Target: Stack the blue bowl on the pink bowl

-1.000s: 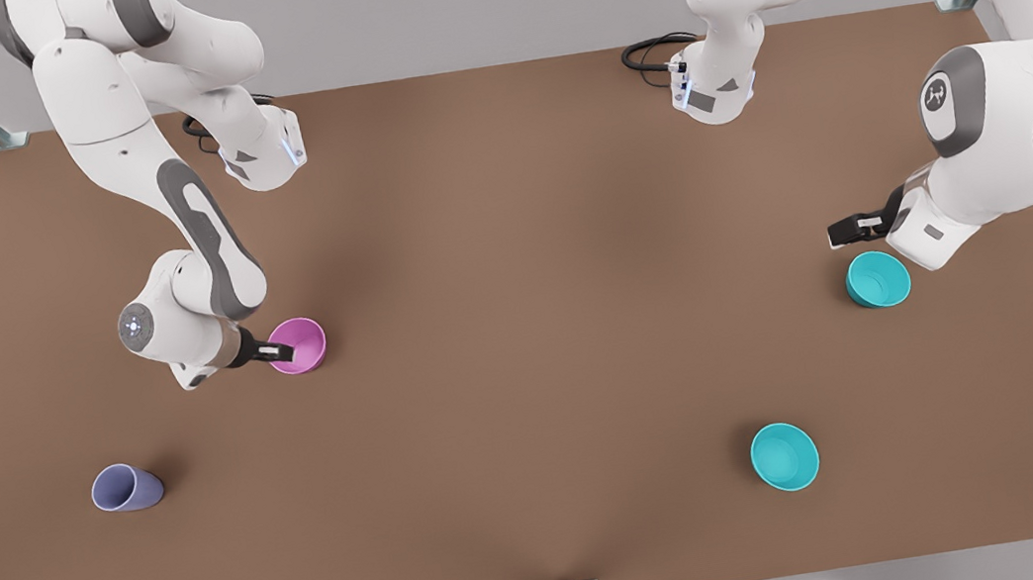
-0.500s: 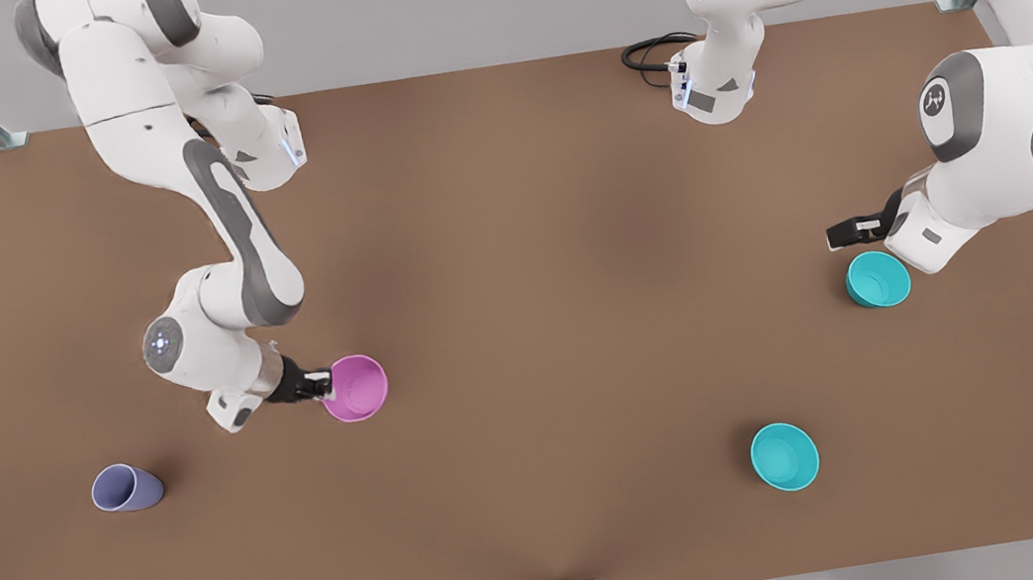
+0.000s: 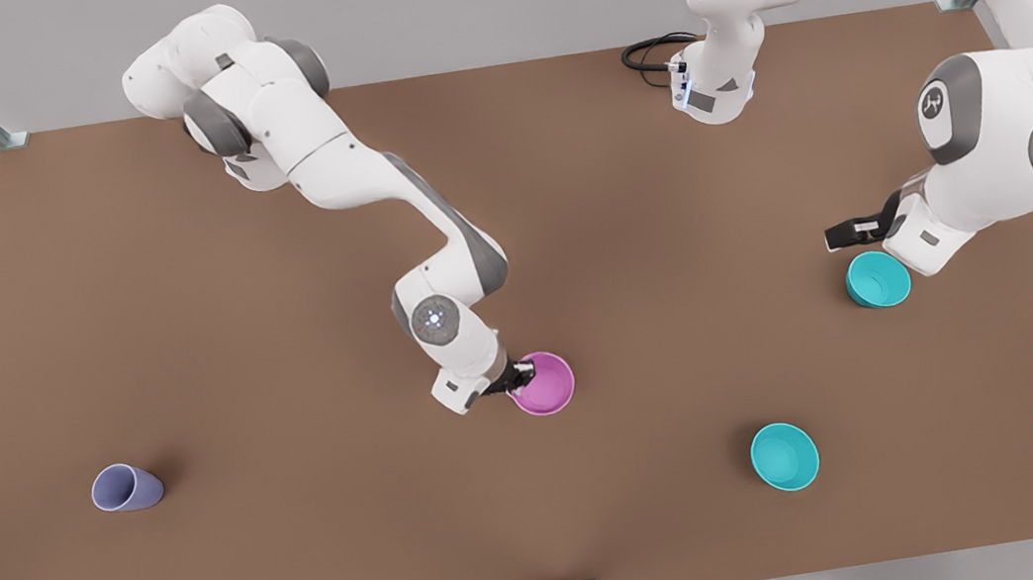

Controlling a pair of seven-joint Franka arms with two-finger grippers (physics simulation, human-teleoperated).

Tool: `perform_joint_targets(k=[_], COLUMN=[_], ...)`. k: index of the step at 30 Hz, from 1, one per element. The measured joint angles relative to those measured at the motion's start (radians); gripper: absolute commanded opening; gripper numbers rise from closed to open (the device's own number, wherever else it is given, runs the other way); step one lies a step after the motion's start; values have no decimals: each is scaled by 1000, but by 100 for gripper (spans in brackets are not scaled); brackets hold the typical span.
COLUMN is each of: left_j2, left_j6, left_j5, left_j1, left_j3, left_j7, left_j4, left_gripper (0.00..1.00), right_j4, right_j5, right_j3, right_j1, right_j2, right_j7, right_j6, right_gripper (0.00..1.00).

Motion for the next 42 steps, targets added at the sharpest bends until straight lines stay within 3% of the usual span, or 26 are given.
perform_joint_targets(k=[1, 2, 4, 8, 12, 15, 17, 20, 22, 24, 34, 35, 36, 37, 39, 40, 42], left_j2=[6, 23, 95, 448, 615, 706, 744, 765, 766, 769, 832, 833, 834, 834, 834, 834, 833], left_j6=[0, 1, 3, 72, 225, 337, 412, 499, 550, 593, 707, 711, 715, 718, 723, 724, 727], left_j5=[0, 0, -2, -2, -3, -6, -10, -13, -30, -43, -67, -68, -68, -69, -69, -71, -92], left_j1=[-2, -5, -10, -7, 16, 11, 5, 5, 19, 26, 4, 3, 3, 3, 3, 3, 3], left_j3=[0, -1, -2, 0, 1, -4, -8, -27, -29, -29, -36, -38, -39, -40, -47, -51, -57], left_j7=[0, -1, -1, -2, -1, -1, -1, -1, -1, -1, -1, -1, -1, -2, -5, -8, -13], left_j4=[1, 3, 58, 395, 441, 440, 438, 437, 439, 439, 429, 428, 428, 425, 423, 423, 422], left_gripper=[100, 100, 100, 100, 100, 100, 100, 100, 100, 100, 100, 97, 83, 80, 47, 37, 30], right_j4=[1, 0, 0, -1, -10, -3, 39, 9, -215, -345, -365, -365, -366, -366, -368, -369, -371], right_j5=[-7, -12, -16, -21, -38, -127, -163, -187, -215, -262, -336, -337, -337, -338, -339, -339, -339], right_j3=[0, 0, 0, -1, -23, -66, -70, -70, -66, -63, -59, -60, -60, -60, -60, -60, -60], right_j1=[1, 1, 1, -50, -334, -541, -633, -653, -633, -595, -529, -534, -540, -547, -564, -574, -591], right_j2=[2, 4, 6, -87, -256, -260, -290, -483, -713, -834, -856, -855, -855, -855, -855, -855, -855], right_j7=[31, 61, 115, 207, 196, 75, -34, -169, -225, -261, -384, -393, -401, -409, -424, -431, -443], right_j6=[2, 4, 10, -21, -299, -479, -550, -686, -747, -769, -813, -815, -816, -817, -819, -820, -821], right_gripper=[58, 100, 100, 100, 100, 100, 100, 100, 100, 100, 100, 100, 100, 100, 100, 100, 100])
